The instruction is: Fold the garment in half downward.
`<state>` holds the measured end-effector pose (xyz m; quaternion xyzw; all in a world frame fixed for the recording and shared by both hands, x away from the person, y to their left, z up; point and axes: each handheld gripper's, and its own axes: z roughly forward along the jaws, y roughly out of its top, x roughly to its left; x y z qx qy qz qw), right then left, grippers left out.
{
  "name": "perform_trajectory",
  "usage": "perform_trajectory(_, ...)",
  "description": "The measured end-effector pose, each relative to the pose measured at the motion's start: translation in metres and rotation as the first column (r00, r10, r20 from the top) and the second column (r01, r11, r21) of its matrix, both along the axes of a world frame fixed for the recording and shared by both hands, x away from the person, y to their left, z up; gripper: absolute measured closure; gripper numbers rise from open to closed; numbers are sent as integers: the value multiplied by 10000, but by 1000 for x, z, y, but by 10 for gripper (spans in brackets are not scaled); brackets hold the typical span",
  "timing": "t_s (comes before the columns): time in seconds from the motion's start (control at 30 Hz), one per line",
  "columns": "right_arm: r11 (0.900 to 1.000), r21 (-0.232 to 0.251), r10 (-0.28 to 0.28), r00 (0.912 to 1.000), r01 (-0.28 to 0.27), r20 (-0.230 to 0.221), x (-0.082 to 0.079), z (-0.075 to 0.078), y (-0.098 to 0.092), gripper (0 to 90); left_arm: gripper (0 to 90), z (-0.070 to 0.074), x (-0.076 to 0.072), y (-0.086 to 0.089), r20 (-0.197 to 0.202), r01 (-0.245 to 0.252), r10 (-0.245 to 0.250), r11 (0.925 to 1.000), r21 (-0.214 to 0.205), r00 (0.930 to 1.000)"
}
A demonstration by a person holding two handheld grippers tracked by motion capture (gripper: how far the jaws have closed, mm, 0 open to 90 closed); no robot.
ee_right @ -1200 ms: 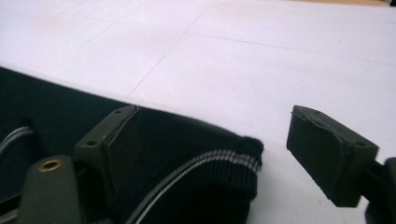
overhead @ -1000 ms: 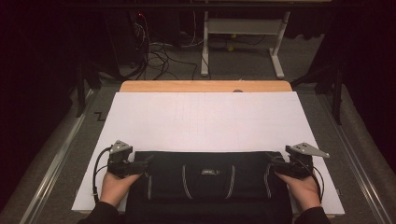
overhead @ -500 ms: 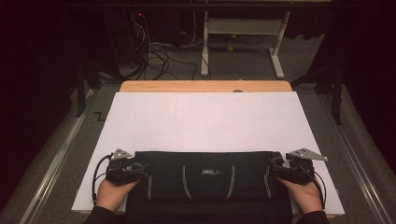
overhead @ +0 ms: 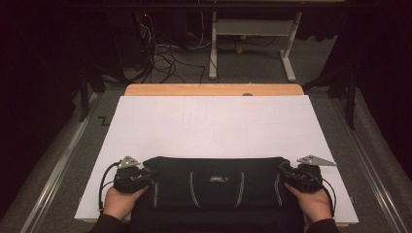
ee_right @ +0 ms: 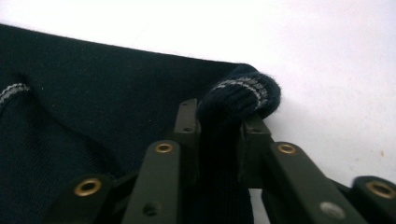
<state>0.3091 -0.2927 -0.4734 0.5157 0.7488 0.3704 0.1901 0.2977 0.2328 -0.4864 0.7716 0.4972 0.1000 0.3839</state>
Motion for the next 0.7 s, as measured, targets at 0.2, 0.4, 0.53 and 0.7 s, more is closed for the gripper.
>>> perform_trajectory(0.2,9996,-257,133,9992,-123,387,-3,2,1,772,706,2,-2,1,243,-65,69,9999,-140,9997)
perform_trajectory(0.4,9988,-465,185,9947,-138,1012,-8,6,2,775,723,10,-8,-2,818,-284,280,9996,37,9963)
perform_trajectory(0.53,9989,-462,188,9913,-129,1302,-11,9,2,776,731,16,-11,-3,1409,-367,346,9993,122,9894)
perform_trajectory(0.7,9985,-529,228,9865,-143,1624,-12,13,2,786,737,26,-14,-6,2080,-362,277,9987,370,9777)
